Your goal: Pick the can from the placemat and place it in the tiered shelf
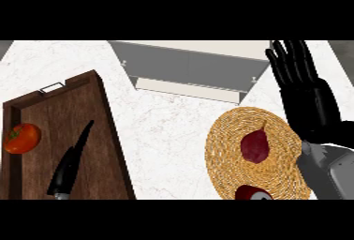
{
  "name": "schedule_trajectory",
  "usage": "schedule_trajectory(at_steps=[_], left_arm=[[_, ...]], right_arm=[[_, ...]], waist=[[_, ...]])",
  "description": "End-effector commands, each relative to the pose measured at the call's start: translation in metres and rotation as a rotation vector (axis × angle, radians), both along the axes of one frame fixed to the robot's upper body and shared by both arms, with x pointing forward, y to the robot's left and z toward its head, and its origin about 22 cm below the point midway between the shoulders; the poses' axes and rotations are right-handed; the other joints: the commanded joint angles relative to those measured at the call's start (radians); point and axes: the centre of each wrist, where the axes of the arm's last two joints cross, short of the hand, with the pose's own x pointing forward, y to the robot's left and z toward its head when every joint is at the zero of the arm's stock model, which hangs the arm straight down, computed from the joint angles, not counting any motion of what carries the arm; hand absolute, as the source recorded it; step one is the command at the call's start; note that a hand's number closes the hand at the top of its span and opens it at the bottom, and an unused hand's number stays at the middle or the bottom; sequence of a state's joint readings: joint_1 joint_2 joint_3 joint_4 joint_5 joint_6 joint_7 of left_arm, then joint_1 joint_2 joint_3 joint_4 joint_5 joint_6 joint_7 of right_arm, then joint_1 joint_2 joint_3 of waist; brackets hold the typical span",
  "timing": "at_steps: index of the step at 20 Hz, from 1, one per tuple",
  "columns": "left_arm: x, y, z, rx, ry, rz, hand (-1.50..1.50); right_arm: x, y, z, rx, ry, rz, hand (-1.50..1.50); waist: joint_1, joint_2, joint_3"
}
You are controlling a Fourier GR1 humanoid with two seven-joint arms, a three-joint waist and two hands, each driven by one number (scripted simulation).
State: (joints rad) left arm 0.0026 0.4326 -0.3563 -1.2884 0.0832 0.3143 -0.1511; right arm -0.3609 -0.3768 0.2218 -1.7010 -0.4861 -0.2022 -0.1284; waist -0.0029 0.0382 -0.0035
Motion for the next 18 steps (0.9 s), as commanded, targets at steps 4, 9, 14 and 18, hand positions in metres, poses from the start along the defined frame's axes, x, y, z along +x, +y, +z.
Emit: schedule_trajectory(at_steps=[4,9,14,18], left_arm=[[-0.006,0.008,0.018,-0.230,0.132,0.155,0.00],[0.001,-0.004,0.027,-0.383,0.246,0.238,0.00],[0.021,0.011,0.029,-0.409,0.268,0.233,0.00],[0.014,0.005,0.036,-0.412,0.274,0.217,0.00]], right_arm=[[-0.013,-0.081,0.001,-0.280,-0.006,-0.011,1.50],[-0.033,-0.155,-0.030,-0.676,0.331,-0.236,1.50],[-0.068,-0.195,-0.066,-0.583,0.277,-0.052,-1.50],[-0.069,-0.208,-0.031,-0.639,0.241,0.131,-1.50]], waist=[[-0.025,-0.037,0.005],[-0.037,-0.030,0.001],[-0.017,-0.036,0.004],[-0.010,-0.041,0.003]])
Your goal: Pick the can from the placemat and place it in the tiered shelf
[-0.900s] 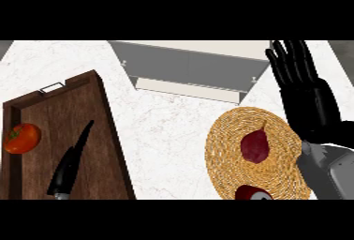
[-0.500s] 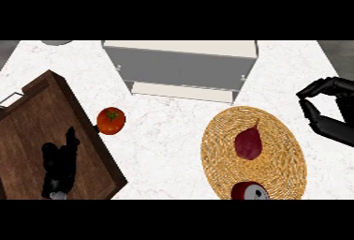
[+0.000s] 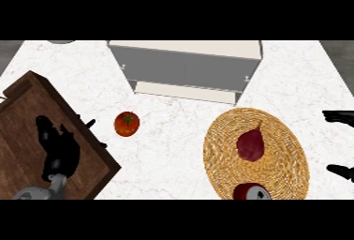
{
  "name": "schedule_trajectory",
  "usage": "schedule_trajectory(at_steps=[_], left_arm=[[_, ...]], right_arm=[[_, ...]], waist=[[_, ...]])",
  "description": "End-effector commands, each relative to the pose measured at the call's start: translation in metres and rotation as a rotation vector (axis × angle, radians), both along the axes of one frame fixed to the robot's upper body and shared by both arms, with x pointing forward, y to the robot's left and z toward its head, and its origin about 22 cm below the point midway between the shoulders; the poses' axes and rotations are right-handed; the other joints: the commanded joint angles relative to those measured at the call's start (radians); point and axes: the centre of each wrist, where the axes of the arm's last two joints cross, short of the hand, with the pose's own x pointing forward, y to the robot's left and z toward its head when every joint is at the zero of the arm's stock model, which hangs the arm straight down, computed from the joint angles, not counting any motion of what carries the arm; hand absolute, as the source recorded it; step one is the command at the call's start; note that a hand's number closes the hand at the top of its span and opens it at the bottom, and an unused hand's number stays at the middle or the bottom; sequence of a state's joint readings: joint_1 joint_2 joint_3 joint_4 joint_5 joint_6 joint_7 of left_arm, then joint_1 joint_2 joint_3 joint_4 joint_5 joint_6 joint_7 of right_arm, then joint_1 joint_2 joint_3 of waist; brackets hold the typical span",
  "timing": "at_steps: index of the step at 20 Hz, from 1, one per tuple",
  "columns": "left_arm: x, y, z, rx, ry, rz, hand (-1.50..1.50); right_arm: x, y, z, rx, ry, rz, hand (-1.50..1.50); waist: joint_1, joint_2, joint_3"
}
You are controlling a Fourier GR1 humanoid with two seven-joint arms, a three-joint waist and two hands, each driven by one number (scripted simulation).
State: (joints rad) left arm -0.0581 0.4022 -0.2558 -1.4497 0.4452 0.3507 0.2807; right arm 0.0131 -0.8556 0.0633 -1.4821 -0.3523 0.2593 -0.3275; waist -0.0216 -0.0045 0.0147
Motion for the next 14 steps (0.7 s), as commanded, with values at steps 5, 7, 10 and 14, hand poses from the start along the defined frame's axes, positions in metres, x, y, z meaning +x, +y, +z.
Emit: schedule_trajectory(at_steps=[5,7,10,14], left_arm=[[-0.015,0.022,-0.018,0.025,0.023,-0.023,0.00],[-0.002,0.026,-0.019,0.036,0.029,-0.010,0.00],[-0.016,0.023,-0.019,0.024,0.021,-0.020,0.00],[-0.009,0.019,-0.038,0.017,0.031,-0.019,0.00]], right_arm=[[-0.021,-0.009,0.061,-0.106,0.094,0.273,-1.50],[-0.031,0.007,0.065,-0.160,0.105,0.311,-1.50],[-0.031,0.035,0.097,-0.266,0.120,0.306,-1.50],[-0.049,0.076,0.115,-0.346,0.152,0.238,-1.50]], waist=[[-0.002,-0.001,-0.017],[-0.015,0.000,-0.017],[0.004,-0.002,-0.018],[-0.010,0.000,-0.019]])
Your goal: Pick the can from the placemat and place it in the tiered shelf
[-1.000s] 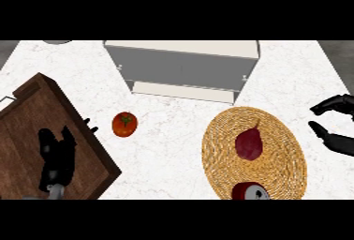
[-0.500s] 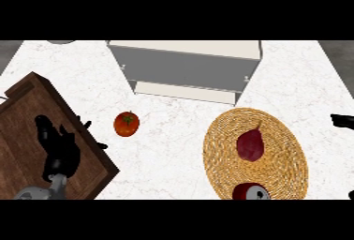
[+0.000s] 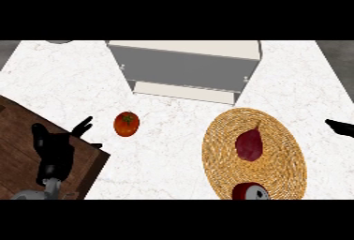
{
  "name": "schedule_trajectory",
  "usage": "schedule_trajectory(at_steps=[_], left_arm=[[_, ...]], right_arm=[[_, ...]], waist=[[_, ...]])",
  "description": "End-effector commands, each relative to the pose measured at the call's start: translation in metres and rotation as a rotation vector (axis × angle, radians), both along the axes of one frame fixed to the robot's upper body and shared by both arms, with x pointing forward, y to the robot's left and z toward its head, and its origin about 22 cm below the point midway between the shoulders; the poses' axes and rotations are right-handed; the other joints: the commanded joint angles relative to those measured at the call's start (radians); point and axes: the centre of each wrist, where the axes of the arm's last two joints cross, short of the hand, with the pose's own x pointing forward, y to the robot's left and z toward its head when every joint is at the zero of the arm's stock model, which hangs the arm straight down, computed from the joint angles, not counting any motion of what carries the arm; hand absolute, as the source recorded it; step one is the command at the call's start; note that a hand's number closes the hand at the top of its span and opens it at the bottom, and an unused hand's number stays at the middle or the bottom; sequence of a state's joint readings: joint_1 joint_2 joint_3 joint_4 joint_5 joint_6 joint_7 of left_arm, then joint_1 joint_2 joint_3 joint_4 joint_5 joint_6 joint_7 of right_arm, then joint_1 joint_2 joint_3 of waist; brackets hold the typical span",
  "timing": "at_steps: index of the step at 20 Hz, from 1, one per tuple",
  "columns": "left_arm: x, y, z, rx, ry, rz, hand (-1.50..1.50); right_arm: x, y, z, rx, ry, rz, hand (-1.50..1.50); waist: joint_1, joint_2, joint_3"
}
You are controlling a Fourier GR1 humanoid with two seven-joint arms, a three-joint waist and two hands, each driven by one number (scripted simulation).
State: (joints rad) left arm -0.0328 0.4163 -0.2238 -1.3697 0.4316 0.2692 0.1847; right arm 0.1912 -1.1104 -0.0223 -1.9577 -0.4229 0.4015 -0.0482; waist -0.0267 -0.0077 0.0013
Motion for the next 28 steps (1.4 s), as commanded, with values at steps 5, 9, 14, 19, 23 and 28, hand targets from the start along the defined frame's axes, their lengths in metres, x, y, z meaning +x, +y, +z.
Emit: schedule_trajectory(at_steps=[5,9,14,19,23,28], left_arm=[[-0.002,0.007,-0.010,-0.010,0.035,-0.015,0.00],[0.011,0.010,-0.003,0.000,0.027,-0.047,0.00],[0.020,0.005,0.002,0.005,0.038,-0.033,0.00],[0.020,0.001,0.004,-0.015,0.033,-0.048,0.00],[0.021,0.011,0.004,-0.009,0.042,-0.048,0.00],[0.008,0.007,-0.007,-0.037,0.038,-0.038,0.00]], right_arm=[[-0.046,0.081,0.017,-0.111,-0.015,-0.136,-1.50],[-0.047,0.097,0.024,-0.246,0.009,-0.188,-1.50],[-0.051,0.117,0.017,-0.357,0.053,-0.176,-1.50],[-0.054,0.141,-0.009,-0.421,0.062,-0.139,-1.50],[-0.048,0.158,-0.016,-0.460,0.059,-0.210,-1.50],[-0.053,0.154,-0.029,-0.491,0.030,-0.240,-1.50]], waist=[[0.011,0.003,-0.003],[0.030,0.008,-0.003],[0.040,0.010,-0.003],[0.037,0.010,-0.002],[0.036,0.010,-0.003],[0.027,0.006,-0.002]])
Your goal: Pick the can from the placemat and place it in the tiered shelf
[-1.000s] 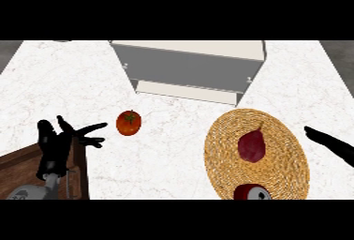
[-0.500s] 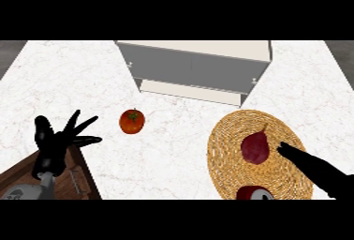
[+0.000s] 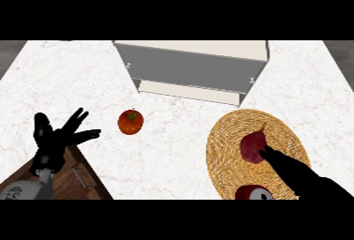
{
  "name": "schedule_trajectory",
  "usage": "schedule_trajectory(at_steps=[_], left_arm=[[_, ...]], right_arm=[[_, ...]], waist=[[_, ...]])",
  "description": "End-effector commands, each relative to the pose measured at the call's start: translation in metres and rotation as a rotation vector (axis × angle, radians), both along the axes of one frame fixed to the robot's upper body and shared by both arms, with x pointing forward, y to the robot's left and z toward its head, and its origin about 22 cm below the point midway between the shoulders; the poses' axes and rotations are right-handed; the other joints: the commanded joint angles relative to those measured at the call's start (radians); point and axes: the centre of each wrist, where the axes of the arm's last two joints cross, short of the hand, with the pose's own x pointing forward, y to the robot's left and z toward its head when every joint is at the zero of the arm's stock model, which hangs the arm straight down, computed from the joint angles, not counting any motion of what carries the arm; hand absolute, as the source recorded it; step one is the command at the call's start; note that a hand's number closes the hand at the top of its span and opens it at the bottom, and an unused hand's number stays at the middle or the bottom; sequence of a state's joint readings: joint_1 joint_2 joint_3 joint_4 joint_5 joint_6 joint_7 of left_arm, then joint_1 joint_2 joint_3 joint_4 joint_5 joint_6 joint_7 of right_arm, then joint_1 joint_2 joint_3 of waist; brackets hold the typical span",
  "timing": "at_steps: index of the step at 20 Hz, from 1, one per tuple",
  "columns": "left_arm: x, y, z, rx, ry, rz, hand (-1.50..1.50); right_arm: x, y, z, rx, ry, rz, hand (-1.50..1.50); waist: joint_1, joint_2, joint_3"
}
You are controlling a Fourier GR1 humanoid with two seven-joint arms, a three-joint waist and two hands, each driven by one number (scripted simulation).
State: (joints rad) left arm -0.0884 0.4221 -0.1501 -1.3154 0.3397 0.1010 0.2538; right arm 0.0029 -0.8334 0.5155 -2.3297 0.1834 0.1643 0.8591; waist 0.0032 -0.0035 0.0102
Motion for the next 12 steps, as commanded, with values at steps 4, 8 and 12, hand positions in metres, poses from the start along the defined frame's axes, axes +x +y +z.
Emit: schedule_trajectory(at_steps=[4,8,12], left_arm=[[-0.013,-0.026,-0.030,-0.044,0.002,0.070,0.00],[-0.010,-0.012,-0.022,-0.055,-0.001,0.090,0.00],[0.003,-0.033,-0.011,-0.065,0.008,0.058,0.00]], right_arm=[[-0.002,0.011,-0.022,-0.036,-0.011,-0.010,-1.50],[-0.002,0.010,-0.028,-0.024,-0.011,-0.021,-1.50],[0.000,0.021,-0.052,-0.095,-0.004,-0.028,-1.50]], waist=[[-0.005,0.003,-0.010],[-0.007,0.003,-0.010],[-0.007,0.004,-0.010]])
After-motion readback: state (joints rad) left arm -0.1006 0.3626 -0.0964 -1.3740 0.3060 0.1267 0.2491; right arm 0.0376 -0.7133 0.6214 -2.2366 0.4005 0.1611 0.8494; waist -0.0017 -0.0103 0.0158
